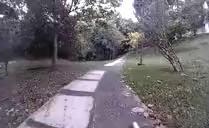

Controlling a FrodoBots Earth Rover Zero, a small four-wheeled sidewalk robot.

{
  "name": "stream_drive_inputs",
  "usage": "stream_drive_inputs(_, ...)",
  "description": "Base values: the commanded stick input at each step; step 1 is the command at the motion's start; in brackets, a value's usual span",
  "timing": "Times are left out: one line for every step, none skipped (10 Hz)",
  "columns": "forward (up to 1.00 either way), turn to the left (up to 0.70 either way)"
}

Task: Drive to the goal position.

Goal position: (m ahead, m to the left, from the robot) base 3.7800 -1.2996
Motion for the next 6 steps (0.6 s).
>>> stream_drive_inputs(0.70,-0.02)
stream_drive_inputs(0.70,0.01)
stream_drive_inputs(0.70,0.01)
stream_drive_inputs(0.70,0.00)
stream_drive_inputs(0.70,0.00)
stream_drive_inputs(0.70,0.00)
